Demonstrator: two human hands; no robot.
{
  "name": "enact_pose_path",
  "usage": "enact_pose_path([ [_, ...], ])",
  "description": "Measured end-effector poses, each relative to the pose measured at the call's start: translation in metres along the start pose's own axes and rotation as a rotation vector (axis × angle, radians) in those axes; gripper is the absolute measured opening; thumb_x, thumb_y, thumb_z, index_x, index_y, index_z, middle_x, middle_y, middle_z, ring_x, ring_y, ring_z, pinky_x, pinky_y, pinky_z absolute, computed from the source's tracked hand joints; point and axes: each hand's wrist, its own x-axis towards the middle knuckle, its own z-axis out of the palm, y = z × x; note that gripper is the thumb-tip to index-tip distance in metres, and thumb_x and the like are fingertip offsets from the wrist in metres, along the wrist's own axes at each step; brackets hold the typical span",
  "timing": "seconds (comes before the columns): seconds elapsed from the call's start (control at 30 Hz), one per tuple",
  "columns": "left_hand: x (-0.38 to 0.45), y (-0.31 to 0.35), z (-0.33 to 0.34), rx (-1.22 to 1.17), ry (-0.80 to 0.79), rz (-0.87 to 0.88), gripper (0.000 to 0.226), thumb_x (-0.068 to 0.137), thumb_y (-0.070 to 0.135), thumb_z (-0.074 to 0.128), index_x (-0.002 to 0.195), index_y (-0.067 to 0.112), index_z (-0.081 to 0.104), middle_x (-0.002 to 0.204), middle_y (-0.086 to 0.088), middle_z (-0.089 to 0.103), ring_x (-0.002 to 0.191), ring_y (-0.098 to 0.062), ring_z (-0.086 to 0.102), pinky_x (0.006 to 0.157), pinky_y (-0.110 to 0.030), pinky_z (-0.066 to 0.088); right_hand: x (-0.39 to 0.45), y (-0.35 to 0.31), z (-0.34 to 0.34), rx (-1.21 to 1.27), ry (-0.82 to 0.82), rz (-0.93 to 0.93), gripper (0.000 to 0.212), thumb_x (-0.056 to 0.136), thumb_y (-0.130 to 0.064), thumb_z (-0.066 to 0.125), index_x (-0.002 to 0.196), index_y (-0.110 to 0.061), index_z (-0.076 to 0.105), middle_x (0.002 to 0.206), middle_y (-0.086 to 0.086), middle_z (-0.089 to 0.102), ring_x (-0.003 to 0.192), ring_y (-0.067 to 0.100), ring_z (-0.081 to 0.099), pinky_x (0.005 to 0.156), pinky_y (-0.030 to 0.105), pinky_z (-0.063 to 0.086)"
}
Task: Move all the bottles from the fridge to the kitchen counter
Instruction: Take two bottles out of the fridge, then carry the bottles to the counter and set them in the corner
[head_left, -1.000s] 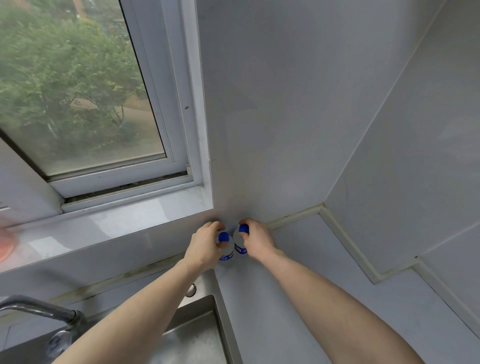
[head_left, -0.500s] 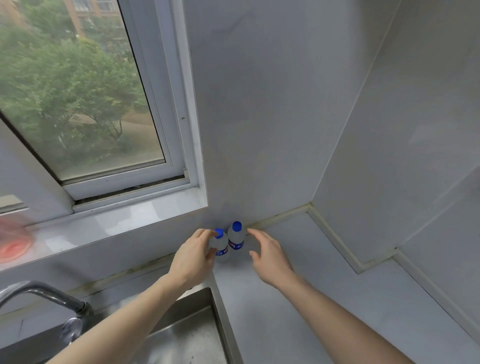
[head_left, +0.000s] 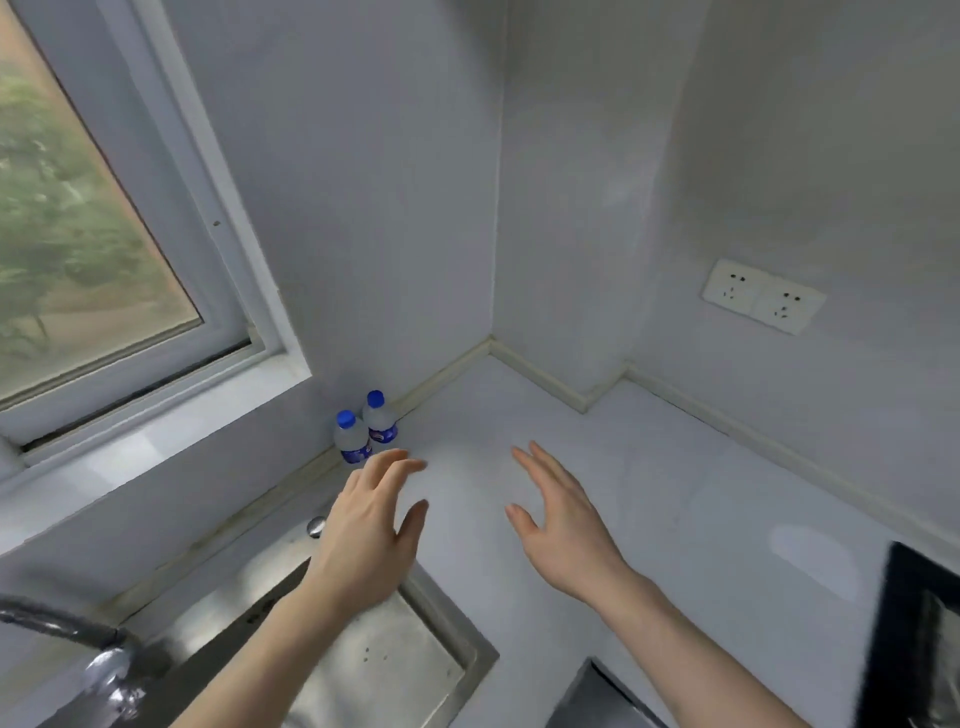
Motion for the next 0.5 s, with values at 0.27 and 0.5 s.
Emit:
enact_pose_path([
  [0.27, -0.033, 0.114, 0.027, -0.094, -0.157, 0.385, 0.038, 0.101, 0.034, 0.057, 0.138, 0.031, 0.051, 0.151, 0.011, 0.042, 0.133, -0.019, 0.044, 0.108, -0.036, 0.04, -0.177, 0.026, -0.058, -0.023, 0.332, 0.241, 0.064, 0.104, -0.034, 0.055, 0.16, -0.039, 0.025, 0.168, -0.02, 0.012, 0.156, 0.003, 0.009, 0.126, 0.025, 0.011],
  [0.5, -0.097, 0.248, 0.059, -0.17, -0.287, 0.723, 0.04, 0.098, 0.03, 0.062, 0.137, 0.029, 0.053, 0.15, 0.009, 0.042, 0.132, -0.021, 0.045, 0.113, -0.036, 0.035, -0.349, 0.045, -0.112, -0.034, 0.646, 0.43, 0.065, 0.102, -0.031, 0.061, 0.159, -0.038, 0.031, 0.167, -0.019, 0.018, 0.155, 0.001, 0.012, 0.125, 0.023, 0.013],
])
